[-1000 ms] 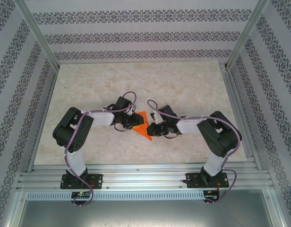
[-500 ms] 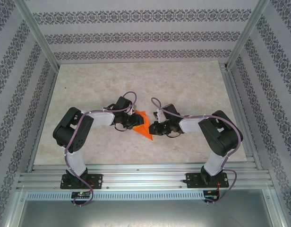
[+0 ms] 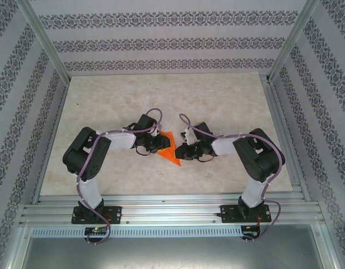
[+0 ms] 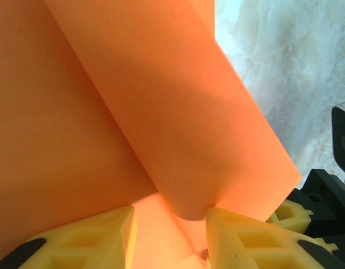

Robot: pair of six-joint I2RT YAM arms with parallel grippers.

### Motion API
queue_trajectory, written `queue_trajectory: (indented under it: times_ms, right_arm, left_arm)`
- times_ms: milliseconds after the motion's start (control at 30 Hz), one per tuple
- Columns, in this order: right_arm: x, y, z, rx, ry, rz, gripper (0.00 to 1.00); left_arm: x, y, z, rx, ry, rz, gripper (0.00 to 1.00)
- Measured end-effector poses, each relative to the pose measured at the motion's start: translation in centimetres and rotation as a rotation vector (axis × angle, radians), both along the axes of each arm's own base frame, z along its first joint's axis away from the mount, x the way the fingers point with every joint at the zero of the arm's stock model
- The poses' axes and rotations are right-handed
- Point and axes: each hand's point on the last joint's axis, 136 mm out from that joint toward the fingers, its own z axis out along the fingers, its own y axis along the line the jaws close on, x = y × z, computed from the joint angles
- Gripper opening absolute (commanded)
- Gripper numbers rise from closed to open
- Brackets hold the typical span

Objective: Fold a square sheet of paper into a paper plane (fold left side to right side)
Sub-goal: Fourth fold the wing at the center of the table.

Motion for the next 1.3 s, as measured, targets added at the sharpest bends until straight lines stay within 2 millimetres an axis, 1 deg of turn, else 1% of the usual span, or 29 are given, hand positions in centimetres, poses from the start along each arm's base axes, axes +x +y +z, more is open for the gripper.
queue_trajectory:
  times_ms: [100,200,367,467,567,667,767,900,1100,1300]
  right_arm:
    - [0.1,0.0,0.2,-0.008,0.001,0.004,0.26]
    - [0.1,-0.5,0.5,-0.048,-0.009,0.004,0.29]
    - [0.5,-1.1,1.4,-0.135,-0.078,0.005,0.38]
    - [0.3,-0.6,1.7,-0.194,-0.135,0.028,0.39]
    - [-0.2,-0.1,1.4,-0.253,-0.173,0.055,0.41]
    - [-0.5,0.0,1.1,-0.305,-0.196,0.065,0.42]
    - [-0.5,-0.1,1.1,-0.34,-0.212,0.065,0.41]
    - [-0.1,-0.2,1.0,-0.365,-0.22,0.056,0.37]
    - [-0.4,0.1,0.1,-0.383,-0.206,0.075,0.32]
    - [-0.5,0.2,-0.2,-0.386,-0.2,0.082,0.24]
  left_arm:
    - [0.0,0.0,0.0,0.002,-0.001,-0.002,0.39]
    - [0.0,0.0,-0.1,0.002,0.0,-0.002,0.39]
    - [0.0,0.0,0.0,0.004,0.002,-0.002,0.39]
    - [0.1,0.1,0.0,0.013,0.002,-0.001,0.39]
    - [0.2,0.1,0.0,0.017,0.003,0.0,0.39]
    - [0.2,0.1,0.0,0.018,0.003,0.0,0.39]
    - [0.2,0.1,0.0,0.018,0.003,0.0,0.39]
    - [0.2,0.1,0.0,0.017,0.003,0.0,0.39]
    - [0.2,0.1,0.0,0.018,0.004,0.0,0.39]
    - [0.2,0.1,0.0,0.018,0.004,0.0,0.39]
